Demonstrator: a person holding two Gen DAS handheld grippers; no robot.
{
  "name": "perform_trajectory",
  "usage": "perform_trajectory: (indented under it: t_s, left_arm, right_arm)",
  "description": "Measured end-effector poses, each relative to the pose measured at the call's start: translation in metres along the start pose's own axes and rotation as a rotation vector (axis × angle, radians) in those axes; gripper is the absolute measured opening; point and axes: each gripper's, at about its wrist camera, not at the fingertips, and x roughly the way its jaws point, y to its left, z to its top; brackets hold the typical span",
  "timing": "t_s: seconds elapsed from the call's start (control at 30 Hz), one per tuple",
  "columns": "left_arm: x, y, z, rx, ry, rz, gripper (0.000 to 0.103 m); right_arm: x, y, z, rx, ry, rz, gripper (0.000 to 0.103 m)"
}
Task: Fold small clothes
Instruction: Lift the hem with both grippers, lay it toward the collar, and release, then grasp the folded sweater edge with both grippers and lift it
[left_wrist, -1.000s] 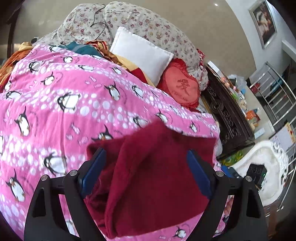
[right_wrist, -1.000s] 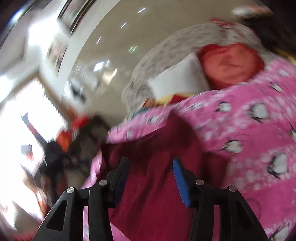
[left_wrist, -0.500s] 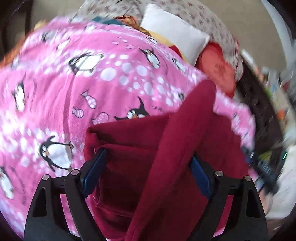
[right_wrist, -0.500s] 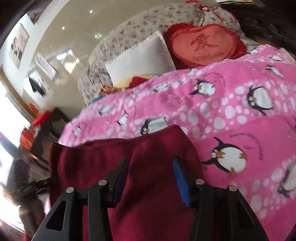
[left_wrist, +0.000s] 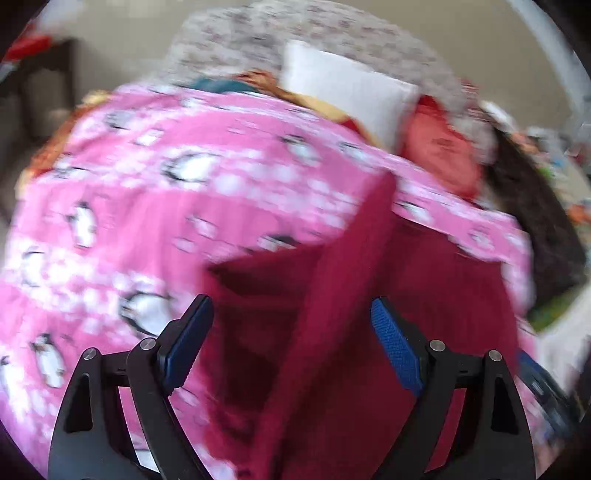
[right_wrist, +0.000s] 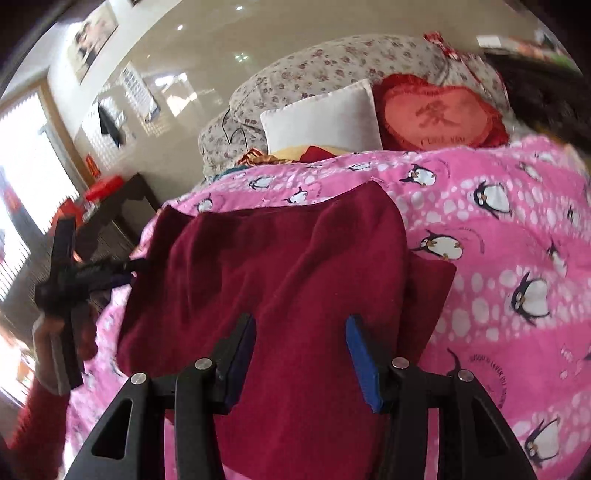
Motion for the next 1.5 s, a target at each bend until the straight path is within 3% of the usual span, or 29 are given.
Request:
perform_trajectory:
  t_s: [0.07, 0.13, 0.17, 0.23, 0.33, 0.43, 0.57, 0.67, 0.8, 0.87, 1.1, 1.5]
  left_arm:
    - [0.017, 0.016, 0.007, -0.051, -0.022, 0.125, 0.087]
    - [0.036, 0.036, 0.009, -0.112, 0.029, 0.095, 0.089]
    - [0.044, 0.046, 0.007, -0.163, 0.063, 0.034, 0.089]
    - [0.042, 0.051, 0.005, -0.182, 0.057, -0.006, 0.089]
    - [0.025, 0.048, -0.001, -0.143, 0.052, -0.012, 0.088]
    - [-0.005, 0.044, -0.017, -0.104, 0.031, -0.065, 0.088]
    - [-0.038, 0.034, -0.043, -0.038, -0.011, -0.081, 0.088]
    - [-0.041, 0.027, -0.059, -0.005, -0.008, -0.078, 0.088]
    - [-0.042, 0.027, -0.076, 0.013, 0.002, -0.045, 0.088]
    - [-0.043, 0.029, -0.082, 0.017, 0.002, -0.036, 0.088]
    - [-0.056, 0.026, -0.092, 0.054, -0.049, -0.001, 0.088]
    - [-0.056, 0.032, -0.098, 0.033, -0.028, -0.022, 0.088]
  right_arm:
    - [0.006, -0.003, -0.003, -0.013, 0.005, -0.017, 0.049]
    - [0.014, -0.013, -0.007, 0.002, 0.003, -0.06, 0.049]
    - [0.018, -0.018, -0.007, 0.019, 0.007, -0.063, 0.049]
    - [0.02, -0.024, -0.007, 0.047, 0.004, -0.041, 0.049]
    - [0.003, -0.016, -0.006, 0.039, -0.011, -0.046, 0.049]
    - [-0.021, -0.007, -0.011, 0.027, -0.053, -0.026, 0.049]
    - [-0.01, 0.002, -0.033, -0.012, 0.032, -0.024, 0.049]
    - [0.013, -0.006, -0.044, -0.005, 0.066, -0.066, 0.049]
    - [-0.01, 0.0, -0.039, 0.016, 0.024, -0.034, 0.053]
    - [-0.024, 0.0, -0.041, 0.027, 0.001, -0.015, 0.062]
    - [-0.042, 0.004, -0.058, 0.037, 0.019, -0.004, 0.063]
    - [-0.049, -0.012, -0.063, 0.094, 0.007, -0.02, 0.067]
